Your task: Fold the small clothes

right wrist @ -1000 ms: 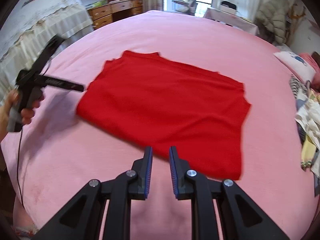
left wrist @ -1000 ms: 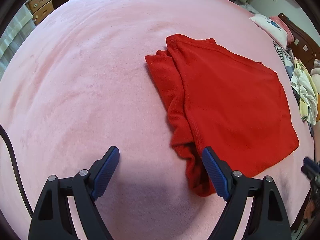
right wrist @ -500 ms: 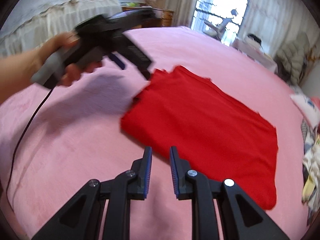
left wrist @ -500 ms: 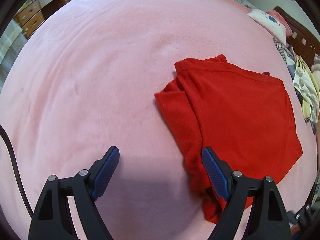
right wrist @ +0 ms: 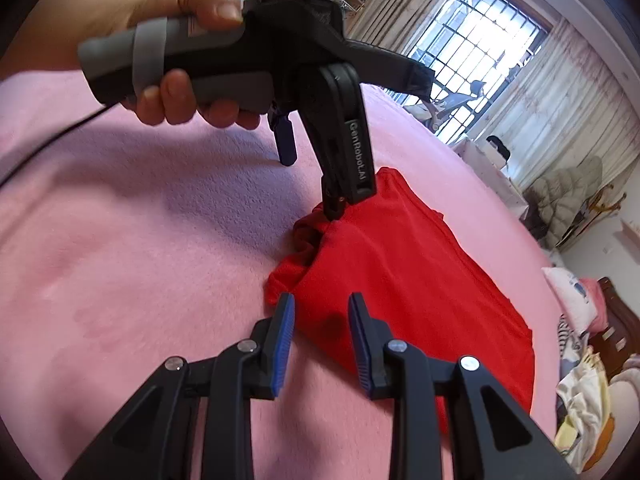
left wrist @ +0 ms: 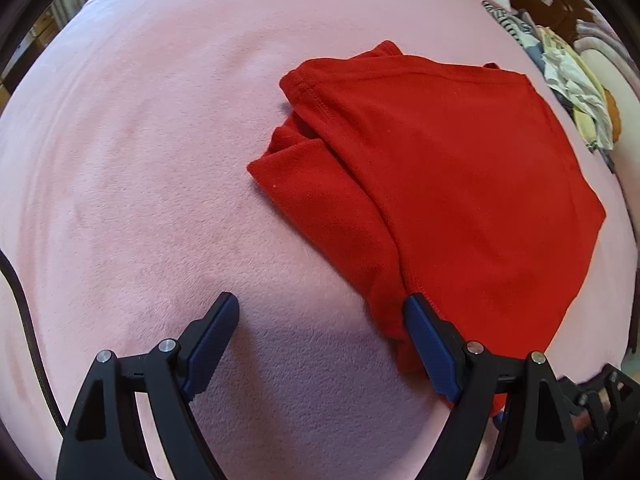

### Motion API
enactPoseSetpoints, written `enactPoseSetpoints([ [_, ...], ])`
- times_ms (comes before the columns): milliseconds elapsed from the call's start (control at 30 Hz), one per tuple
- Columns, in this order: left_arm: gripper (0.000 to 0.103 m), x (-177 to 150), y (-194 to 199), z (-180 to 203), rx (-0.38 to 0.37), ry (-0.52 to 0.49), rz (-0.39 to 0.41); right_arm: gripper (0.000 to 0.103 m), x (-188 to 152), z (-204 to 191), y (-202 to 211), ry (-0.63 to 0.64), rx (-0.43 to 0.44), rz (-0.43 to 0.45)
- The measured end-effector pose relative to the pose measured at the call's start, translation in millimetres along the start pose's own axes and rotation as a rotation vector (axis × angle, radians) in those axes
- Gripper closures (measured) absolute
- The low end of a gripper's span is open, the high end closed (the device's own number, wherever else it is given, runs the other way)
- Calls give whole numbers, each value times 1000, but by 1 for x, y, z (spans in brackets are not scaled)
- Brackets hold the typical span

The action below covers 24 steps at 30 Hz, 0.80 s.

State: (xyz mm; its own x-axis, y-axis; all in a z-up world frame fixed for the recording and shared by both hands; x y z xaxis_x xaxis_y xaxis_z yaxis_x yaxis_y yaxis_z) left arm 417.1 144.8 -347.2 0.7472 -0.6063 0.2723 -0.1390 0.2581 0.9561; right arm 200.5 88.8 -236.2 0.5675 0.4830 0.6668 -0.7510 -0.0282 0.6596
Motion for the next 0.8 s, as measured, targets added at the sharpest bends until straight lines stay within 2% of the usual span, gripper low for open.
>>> enactPoseSetpoints([
  [300,19,1,-6,3,-63,-101,21,75,4,-7,-23,10,-58,-13],
  [600,16,3,-7,5,-97,-128,40,75,7,-10,-24,-17,-52,-44],
  [800,16,-11,5,3,-116,-155,49,75,6,-11,-23,-28,-57,-45],
])
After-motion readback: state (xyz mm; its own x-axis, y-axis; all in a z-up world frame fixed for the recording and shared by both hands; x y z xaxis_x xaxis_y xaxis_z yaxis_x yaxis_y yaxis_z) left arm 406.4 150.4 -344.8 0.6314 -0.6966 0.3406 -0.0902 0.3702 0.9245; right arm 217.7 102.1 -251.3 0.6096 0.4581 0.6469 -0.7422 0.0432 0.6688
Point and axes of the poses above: each gripper's, at about its wrist camera, not at the fingertips, and y roughly against the way its jaws point, z to its right, x to its top, the point moved 6 cm from there along -y, roughly the way its jaws point, and after that the axes turned 12 degrees about -y, right-handed, at the moved point
